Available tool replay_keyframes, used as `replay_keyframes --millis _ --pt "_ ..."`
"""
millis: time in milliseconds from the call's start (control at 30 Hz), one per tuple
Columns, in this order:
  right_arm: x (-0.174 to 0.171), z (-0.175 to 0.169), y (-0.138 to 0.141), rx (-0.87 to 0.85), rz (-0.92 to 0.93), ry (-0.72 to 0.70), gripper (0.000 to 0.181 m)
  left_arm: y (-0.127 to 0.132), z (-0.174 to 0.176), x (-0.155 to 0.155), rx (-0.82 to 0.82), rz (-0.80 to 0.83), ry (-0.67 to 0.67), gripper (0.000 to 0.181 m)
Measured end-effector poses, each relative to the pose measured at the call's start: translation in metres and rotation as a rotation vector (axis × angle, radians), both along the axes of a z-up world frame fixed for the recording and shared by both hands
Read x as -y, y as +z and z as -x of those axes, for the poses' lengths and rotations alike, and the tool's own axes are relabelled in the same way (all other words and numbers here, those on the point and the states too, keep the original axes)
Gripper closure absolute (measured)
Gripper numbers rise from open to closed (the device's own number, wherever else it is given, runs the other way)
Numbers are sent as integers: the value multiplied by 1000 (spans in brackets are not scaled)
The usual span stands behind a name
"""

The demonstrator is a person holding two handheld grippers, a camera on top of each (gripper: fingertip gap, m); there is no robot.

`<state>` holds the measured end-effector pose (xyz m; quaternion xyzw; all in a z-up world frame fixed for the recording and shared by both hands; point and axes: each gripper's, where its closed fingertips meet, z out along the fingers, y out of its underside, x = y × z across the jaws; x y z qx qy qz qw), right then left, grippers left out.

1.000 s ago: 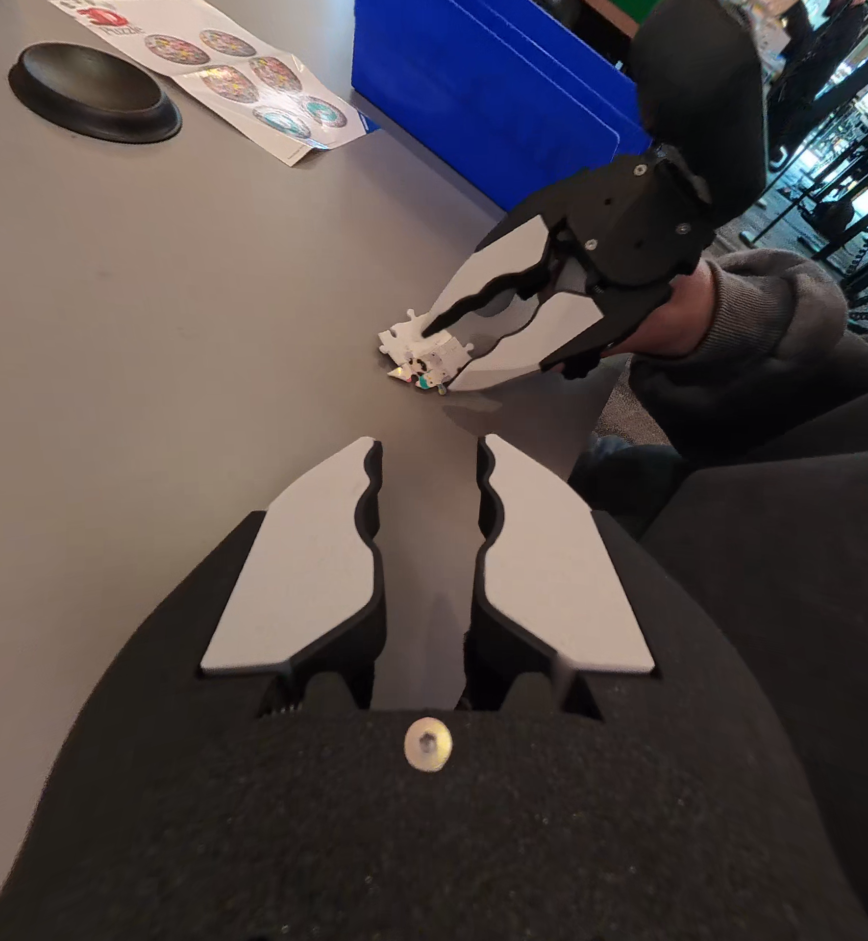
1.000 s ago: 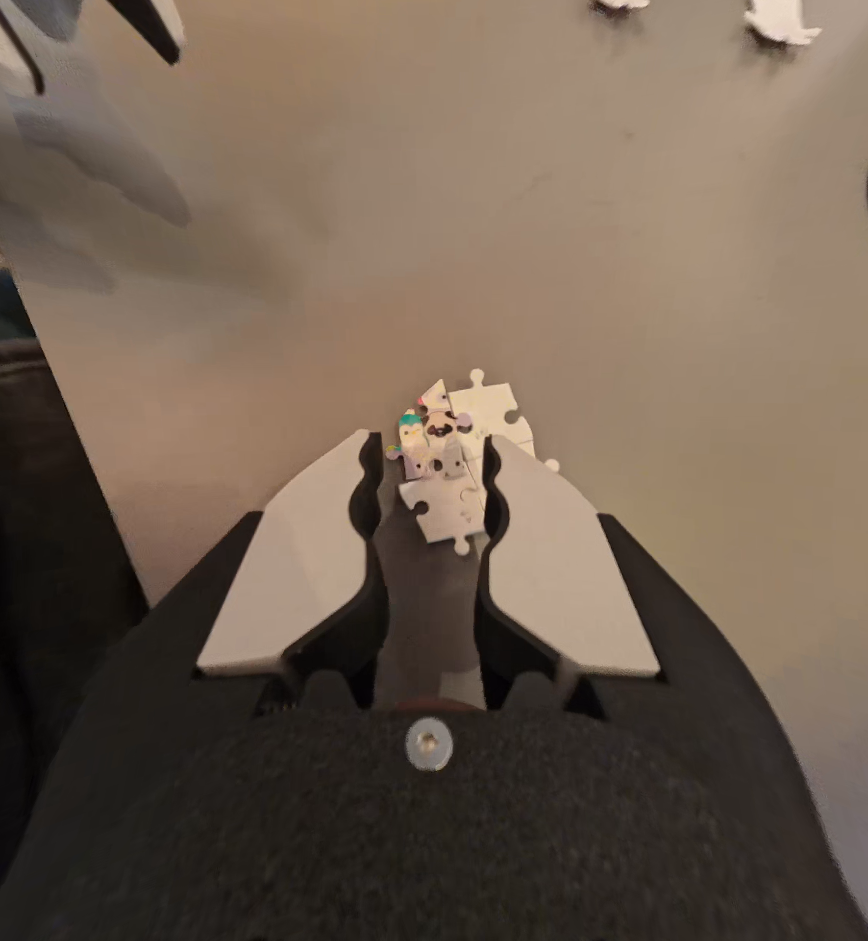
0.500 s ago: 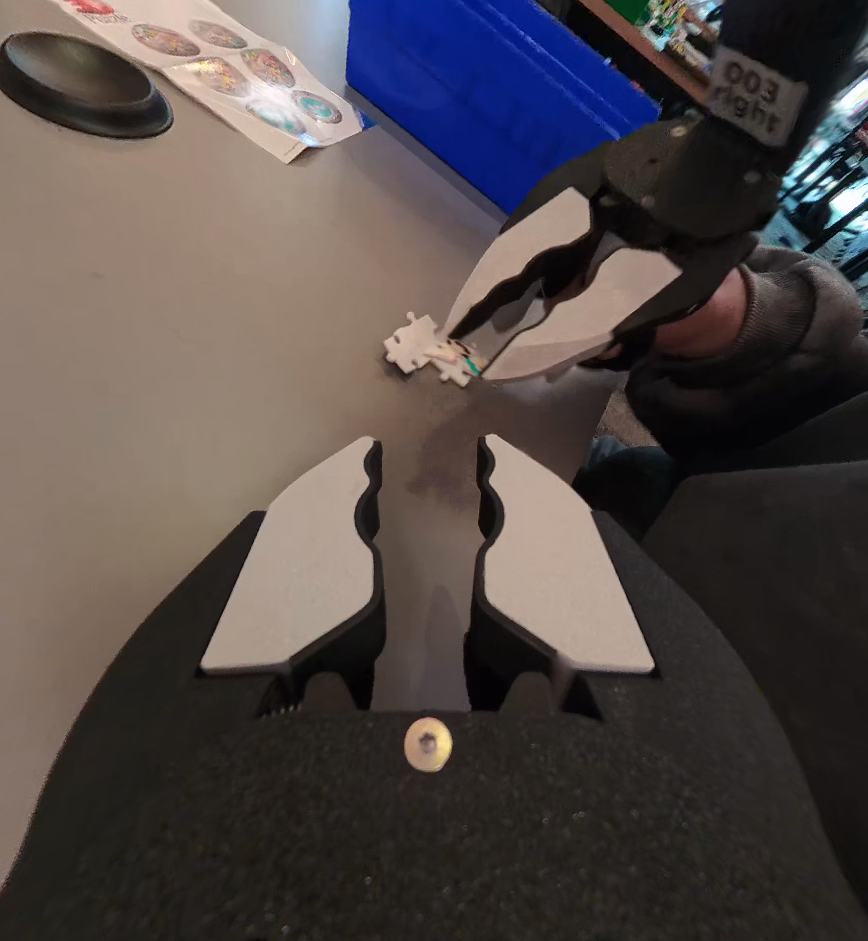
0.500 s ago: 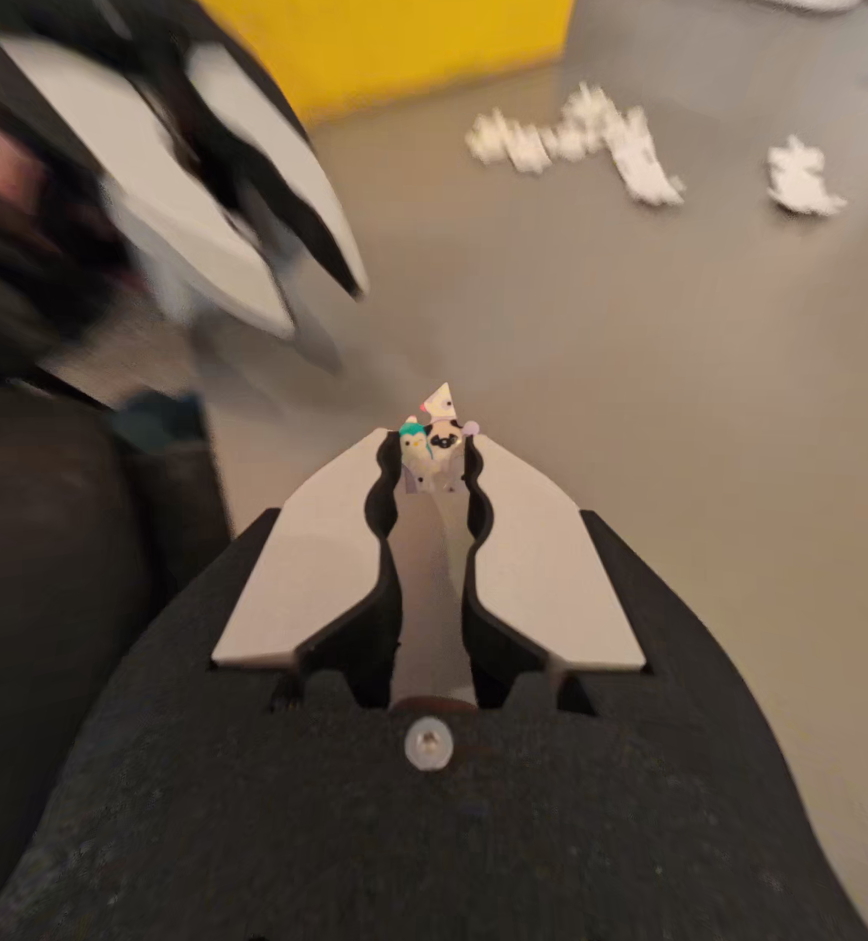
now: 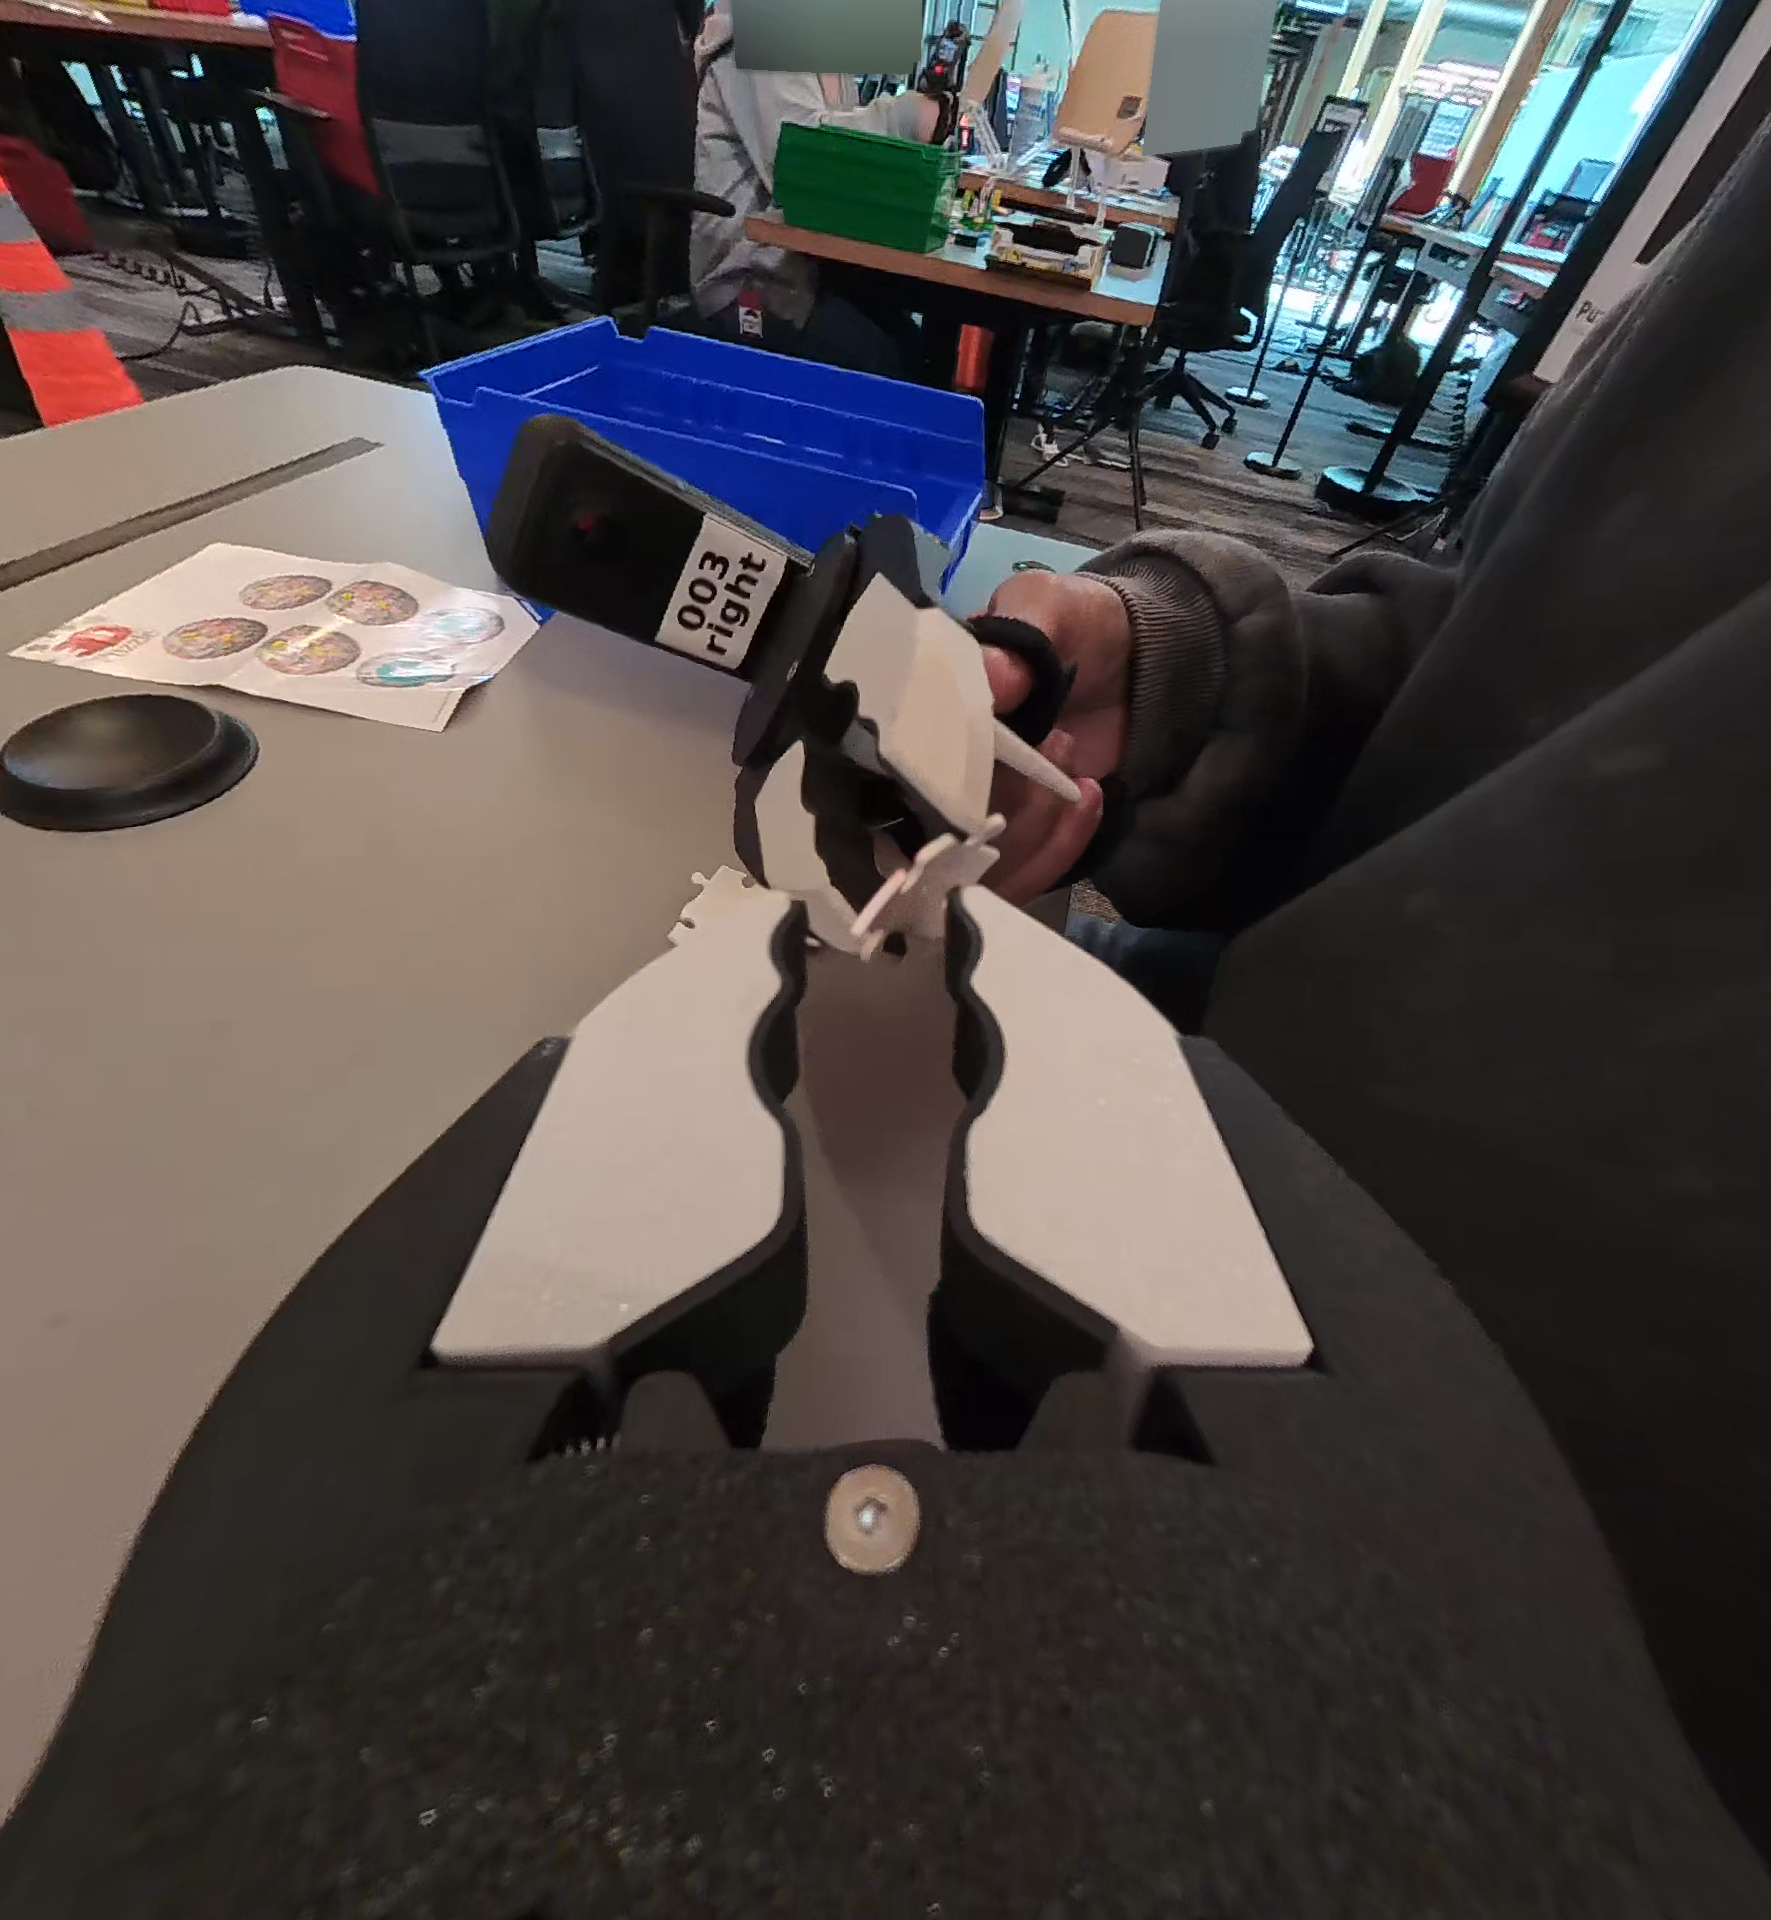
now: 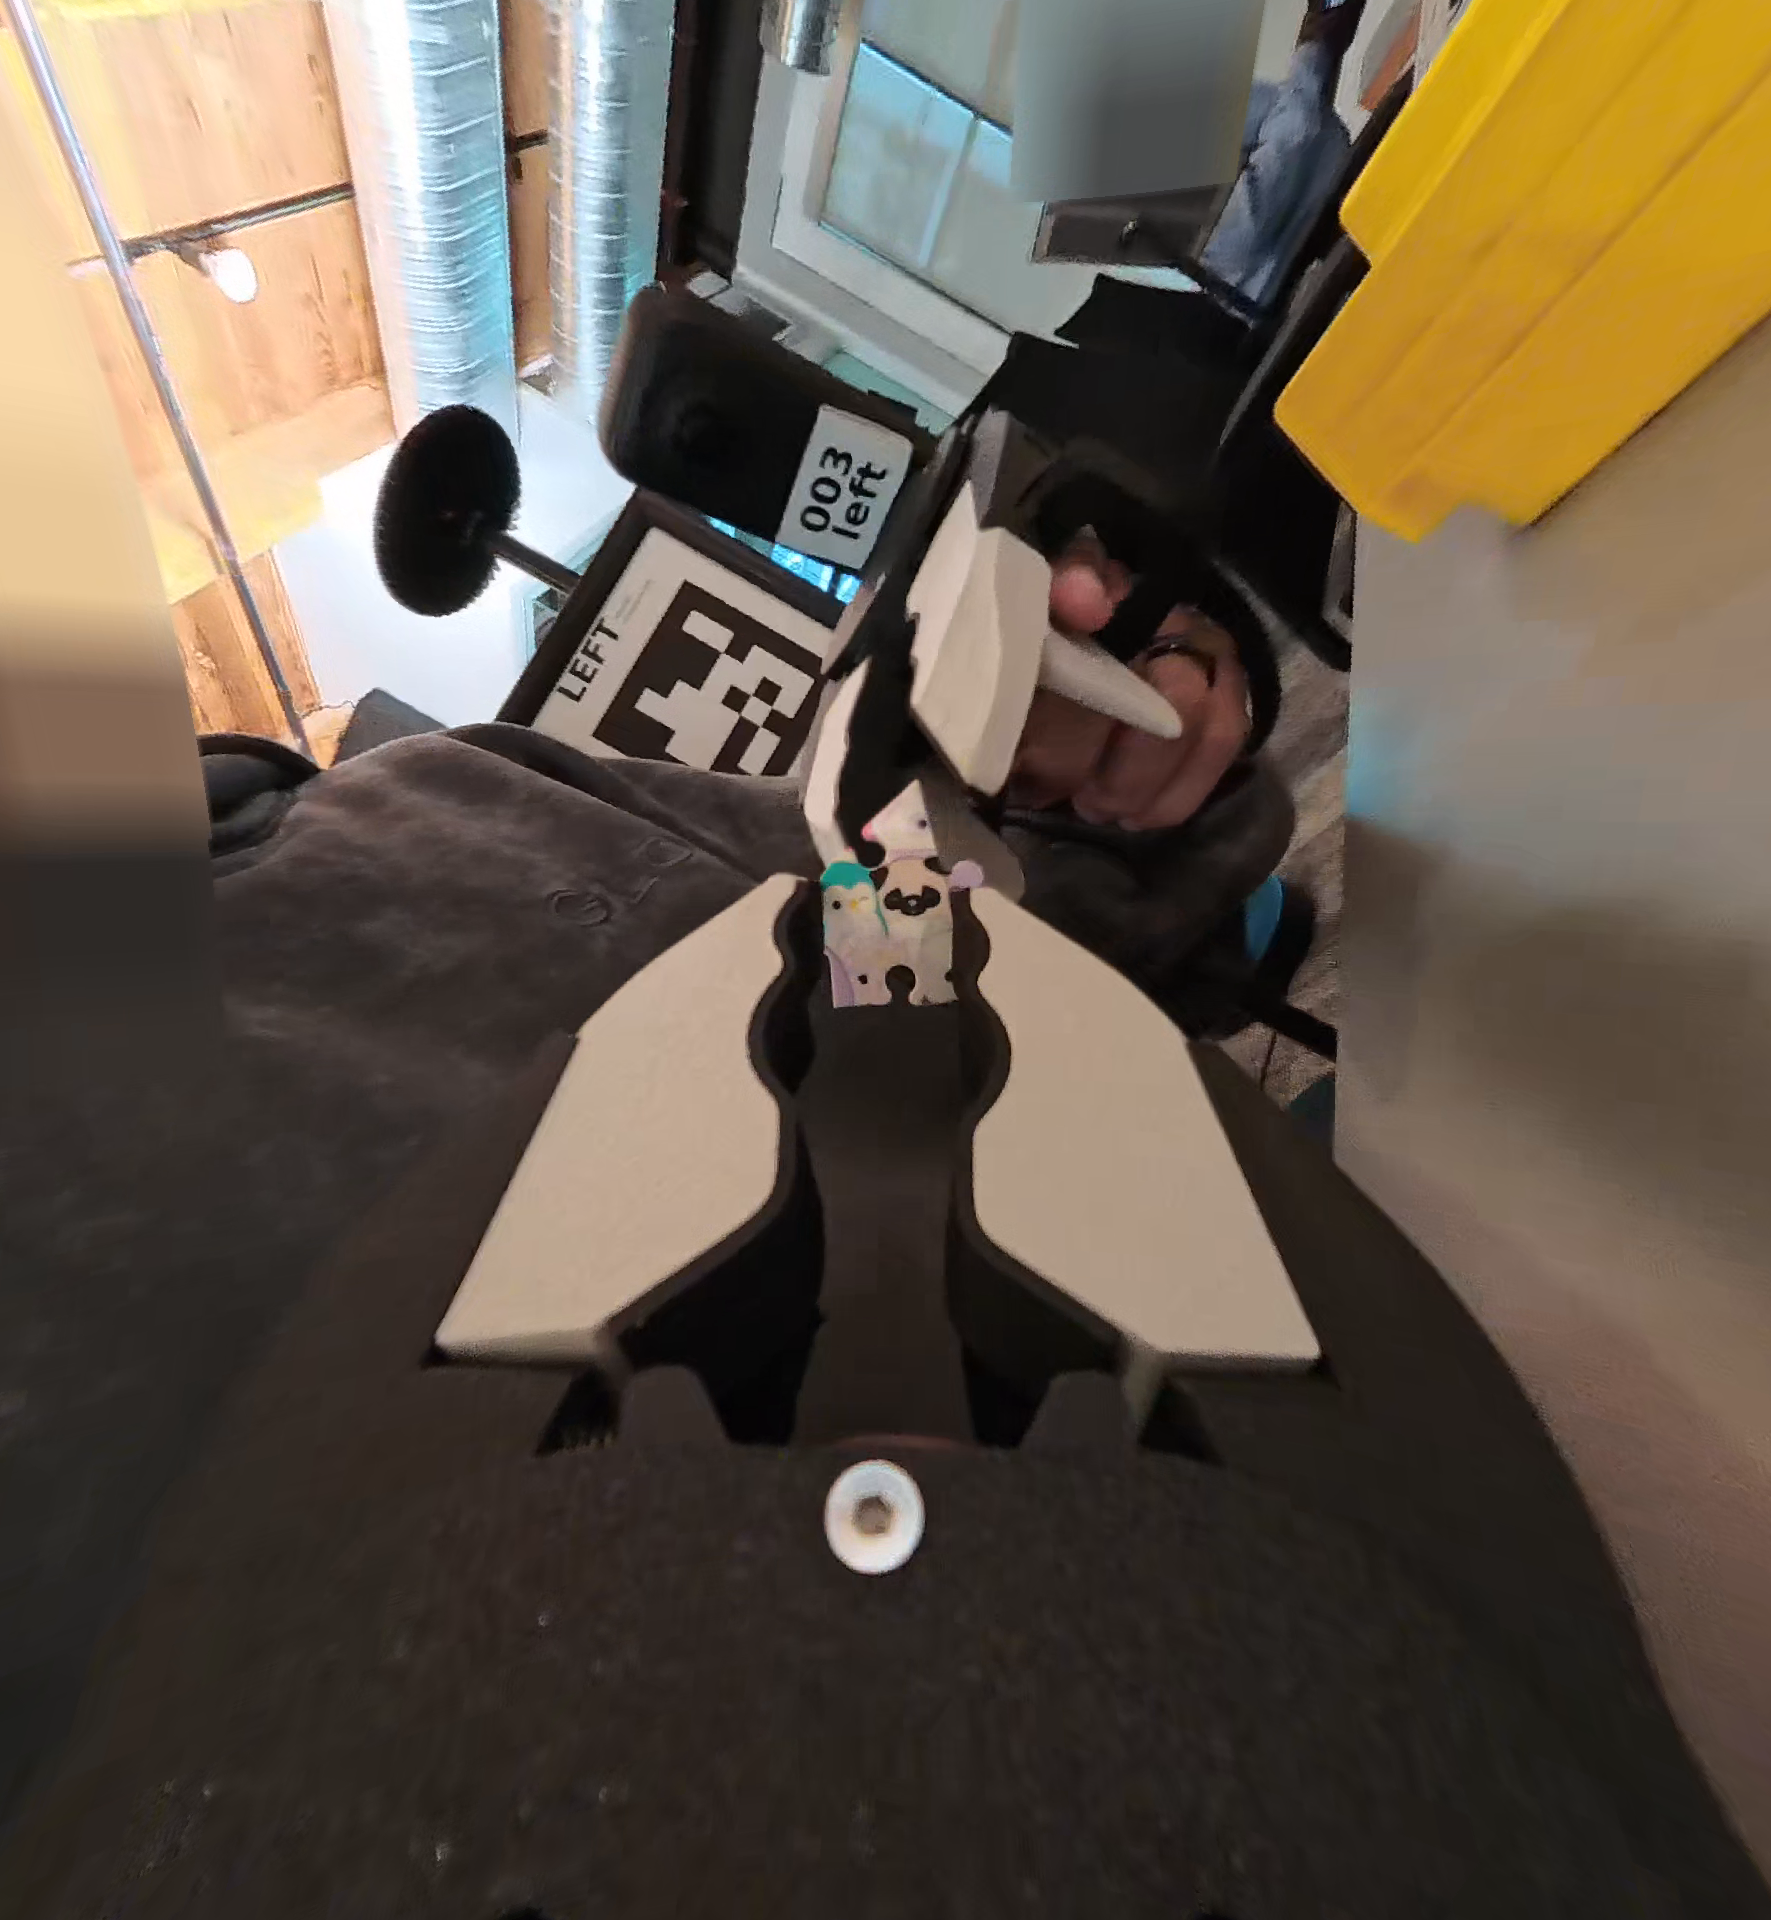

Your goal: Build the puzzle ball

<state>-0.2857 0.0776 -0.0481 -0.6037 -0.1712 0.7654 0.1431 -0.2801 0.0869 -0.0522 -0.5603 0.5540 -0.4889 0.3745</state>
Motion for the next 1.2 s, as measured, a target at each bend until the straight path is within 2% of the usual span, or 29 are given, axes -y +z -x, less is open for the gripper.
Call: replay_keyframes --millis 67,233,333,400,467,533,567,633,767,900,967,1033,1200 --pt "1 2 -7 45 -8 4 157 1 2 3 2 -13 -17 174" --pt "3 -1 -8 17 33 21 157 -1 0 7 -17 -37 -30 178" --pt "-5 -12 -6 7 14 -43 154 -5 2 7 -54 -1 -16 180" --pt "-17 -28 -8 58 -64 -160 151 -8 6 -3 -84 44 42 180" --pt "-26 -46 -11 169 -196 -294 149 -15 14 -24 -142 120 151 180" --pt "-33 -63 -26 393 -398 -426 148 -22 26 -53 -210 236 296 180" --pt "-34 -71 -32 496 -502 -470 148 -24 32 -68 -239 294 371 180" --pt "-30 -81 -37 591 -631 -533 149 -24 42 -94 -297 390 487 180" --pt "-20 -87 -42 561 -641 -572 151 -39 63 -149 -583 477 657 180" --pt "-16 -91 -42 581 -682 -543 152 -56 70 -217 -807 485 759 180" --pt "-14 -91 -40 568 -694 -540 152 -69 74 -241 -936 497 779 180" --pt "-12 -91 -38 539 -686 -533 152 -79 73 -251 -1028 532 745 180" --pt "-5 -91 -31 505 -715 -519 153 -94 75 -269 -1140 572 729 180"
